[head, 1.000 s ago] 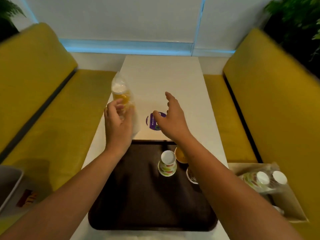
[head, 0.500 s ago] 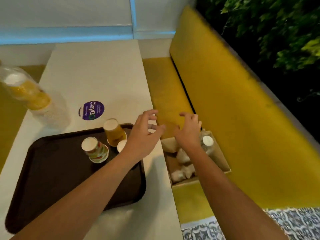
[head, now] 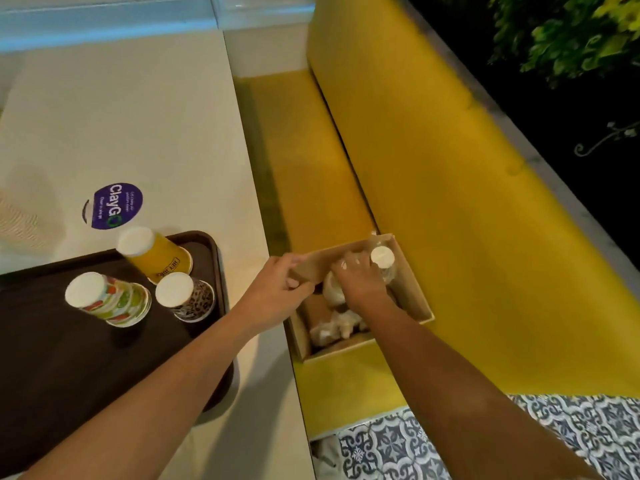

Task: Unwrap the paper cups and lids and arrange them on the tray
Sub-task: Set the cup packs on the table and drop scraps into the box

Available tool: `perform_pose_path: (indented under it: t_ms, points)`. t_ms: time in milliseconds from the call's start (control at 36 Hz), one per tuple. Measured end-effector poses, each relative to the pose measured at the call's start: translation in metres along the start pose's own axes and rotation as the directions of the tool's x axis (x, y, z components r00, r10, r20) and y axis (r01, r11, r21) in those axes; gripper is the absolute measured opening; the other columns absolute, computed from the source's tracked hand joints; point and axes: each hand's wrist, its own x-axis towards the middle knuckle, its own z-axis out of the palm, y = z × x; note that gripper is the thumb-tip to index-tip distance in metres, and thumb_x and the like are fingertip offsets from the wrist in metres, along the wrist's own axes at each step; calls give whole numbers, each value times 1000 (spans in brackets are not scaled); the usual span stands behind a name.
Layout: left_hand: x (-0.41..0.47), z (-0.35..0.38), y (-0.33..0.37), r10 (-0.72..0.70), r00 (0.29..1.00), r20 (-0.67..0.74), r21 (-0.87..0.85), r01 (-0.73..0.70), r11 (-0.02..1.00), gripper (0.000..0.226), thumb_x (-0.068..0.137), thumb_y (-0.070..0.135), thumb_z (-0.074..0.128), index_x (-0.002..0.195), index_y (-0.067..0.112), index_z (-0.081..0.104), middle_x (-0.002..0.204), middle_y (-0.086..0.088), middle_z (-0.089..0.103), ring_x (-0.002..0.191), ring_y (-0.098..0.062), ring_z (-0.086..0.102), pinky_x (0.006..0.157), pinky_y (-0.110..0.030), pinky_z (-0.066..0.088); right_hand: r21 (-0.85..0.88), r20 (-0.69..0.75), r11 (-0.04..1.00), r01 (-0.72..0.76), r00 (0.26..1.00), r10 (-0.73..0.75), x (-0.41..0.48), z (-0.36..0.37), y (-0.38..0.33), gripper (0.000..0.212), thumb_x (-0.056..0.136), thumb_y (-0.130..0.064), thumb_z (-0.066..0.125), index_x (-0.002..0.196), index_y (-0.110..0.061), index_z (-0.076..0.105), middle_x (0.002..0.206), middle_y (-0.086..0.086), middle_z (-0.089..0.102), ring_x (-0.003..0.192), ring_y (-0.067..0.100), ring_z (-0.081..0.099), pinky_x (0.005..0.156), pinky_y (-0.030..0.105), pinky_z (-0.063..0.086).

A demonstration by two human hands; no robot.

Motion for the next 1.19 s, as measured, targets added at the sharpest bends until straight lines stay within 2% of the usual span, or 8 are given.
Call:
perform_pose_path:
  t_ms: [333, 472, 611, 694, 861, 944, 1083, 1194]
  points:
    - [1, -9, 2, -14, 1000, -27, 34, 15, 999, 55, 97, 34, 71, 146, 31, 47, 137, 2, 49, 102, -9, 67, 82, -22, 51, 243, -57, 968, -55, 996, 70, -7, -50, 29, 52, 93, -19, 73, 142, -22, 55, 144, 14, 49, 136, 37, 47, 100, 44, 53]
    - [0, -17, 12, -33, 999, 15, -6, 33, 999, 104, 77, 48, 88, 160, 33, 26, 154, -7, 36, 133, -23, 52, 109, -44, 50, 568, -160, 822, -36, 975, 153, -61, -130, 62, 68, 84, -35, 85, 143, -20, 53, 139, 5, 56, 124, 29, 56, 83, 35, 46]
    - [-5, -34, 40, 43, 999, 27, -82, -41, 996, 146, 51, 71, 94, 163, 44, 4, 158, -2, 28, 147, -27, 33, 120, -49, 37, 784, -349, 610, 116, 895, 279, -126, -194, 77, 49, 86, -46, 82, 124, -25, 58, 115, -10, 65, 101, 14, 66, 71, 31, 51]
    - [-11, -50, 62, 159, 987, -14, -295, -156, 942, 124, 57, 57, 97, 158, 44, 25, 144, 15, 50, 138, -16, 51, 105, -49, 55, 887, -403, 365, 282, 859, 315, -149, -219, 60, 41, 88, -47, 81, 117, -27, 62, 105, -10, 71, 85, -2, 70, 61, 17, 53]
    - [-35, -99, 88, 160, 952, -263, -412, -261, 873, 75, 76, 38, 91, 137, 40, 47, 125, 6, 61, 115, -18, 67, 78, -41, 66, 848, -517, 0, 530, 828, 215, -164, -250, -11, 65, 92, -25, 79, 144, -26, 40, 126, -6, 69, 103, -4, 71, 73, 14, 57]
    - [-46, -132, 81, 134, 953, -273, -373, -234, 898, 74, 76, 45, 90, 135, 42, 46, 121, 2, 65, 108, -21, 71, 79, -40, 66, 864, -483, -109, 491, 871, 94, -154, -255, -56, 78, 87, -20, 82, 150, -25, 36, 127, -4, 71, 110, 5, 72, 78, 27, 63]
    - [-69, -204, 59, 92, 937, -336, -189, -163, 968, 78, 78, 49, 87, 141, 41, 43, 120, 7, 65, 108, -16, 69, 78, -35, 64, 853, -461, -205, 479, 878, 130, -118, -270, -133, 49, 89, -8, 81, 129, -24, 57, 122, 1, 75, 110, 21, 75, 82, 49, 66]
    - [-90, -278, 37, 142, 836, -530, 148, -74, 986, 85, 81, 64, 78, 153, 42, 39, 141, 4, 45, 125, -16, 54, 101, -37, 52, 869, -441, -195, 455, 890, 111, -81, -286, -188, 54, 84, -19, 87, 130, -24, 58, 120, -3, 75, 109, 16, 74, 90, 53, 63]
